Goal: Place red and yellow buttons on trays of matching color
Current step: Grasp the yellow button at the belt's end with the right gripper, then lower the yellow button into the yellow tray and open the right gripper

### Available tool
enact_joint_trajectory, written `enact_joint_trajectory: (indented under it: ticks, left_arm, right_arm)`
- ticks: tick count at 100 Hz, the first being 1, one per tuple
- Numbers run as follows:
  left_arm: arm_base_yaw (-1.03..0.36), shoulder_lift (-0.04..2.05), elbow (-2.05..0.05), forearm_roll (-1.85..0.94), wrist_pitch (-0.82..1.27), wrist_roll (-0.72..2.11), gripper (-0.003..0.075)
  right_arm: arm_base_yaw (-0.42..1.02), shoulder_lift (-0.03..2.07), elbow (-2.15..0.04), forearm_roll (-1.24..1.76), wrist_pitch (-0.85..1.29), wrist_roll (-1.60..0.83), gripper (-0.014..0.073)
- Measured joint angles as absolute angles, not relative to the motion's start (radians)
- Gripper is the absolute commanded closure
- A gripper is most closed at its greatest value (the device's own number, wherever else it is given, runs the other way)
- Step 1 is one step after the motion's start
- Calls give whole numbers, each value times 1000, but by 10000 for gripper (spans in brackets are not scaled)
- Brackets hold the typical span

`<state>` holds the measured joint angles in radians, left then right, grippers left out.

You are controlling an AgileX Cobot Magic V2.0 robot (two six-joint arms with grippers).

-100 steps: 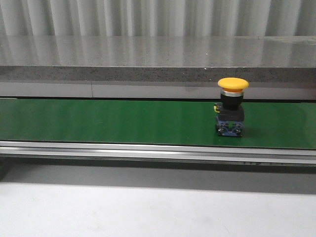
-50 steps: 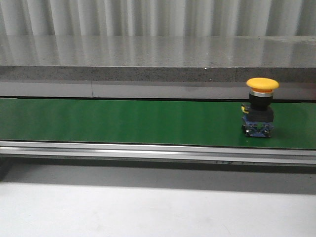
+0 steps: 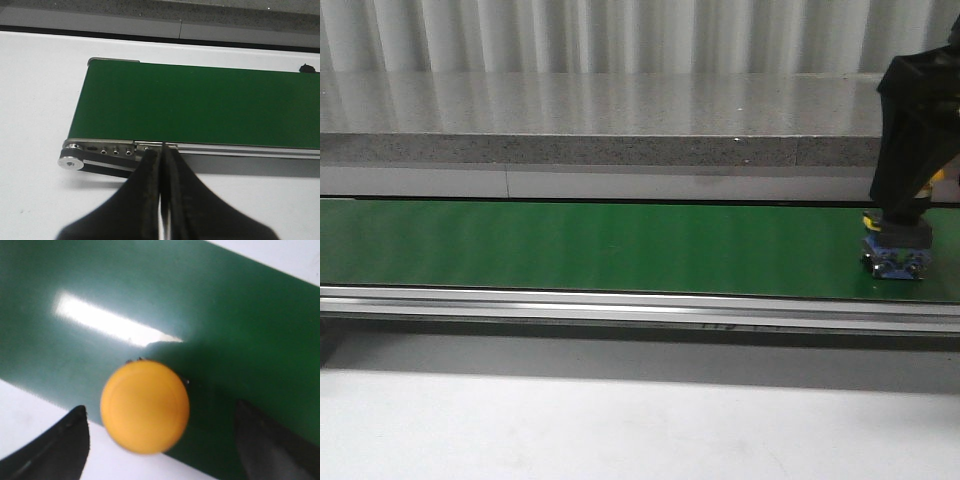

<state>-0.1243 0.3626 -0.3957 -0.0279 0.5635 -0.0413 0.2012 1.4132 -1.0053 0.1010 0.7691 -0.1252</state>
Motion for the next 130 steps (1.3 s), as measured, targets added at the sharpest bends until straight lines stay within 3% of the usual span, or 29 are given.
enact_joint_trajectory:
  ticks: [13, 22, 43, 64, 98, 130]
  left_arm:
    - [-124, 363, -396, -28, 563, -41, 741]
    - [-124, 363, -396, -28, 563, -41, 741]
    - [-124, 363, -396, -28, 563, -41, 741]
    - [-124, 363, -396, -28, 563, -41, 741]
    - [-124, 363, -396, -28, 563, -41, 741]
    - [-124, 363, -396, -28, 563, -41, 741]
  right_arm:
    - [201, 1439, -1005, 101, 714, -125, 508]
    - [201, 1439, -1005, 101, 700, -105, 634]
    - [167, 1385, -1005, -8, 666, 182, 637]
    - [31, 1265, -1005, -253, 675, 505, 637]
    - [-368, 1192, -1005, -404, 808, 685, 637]
    - [-729, 1182, -915, -419, 755, 705, 637]
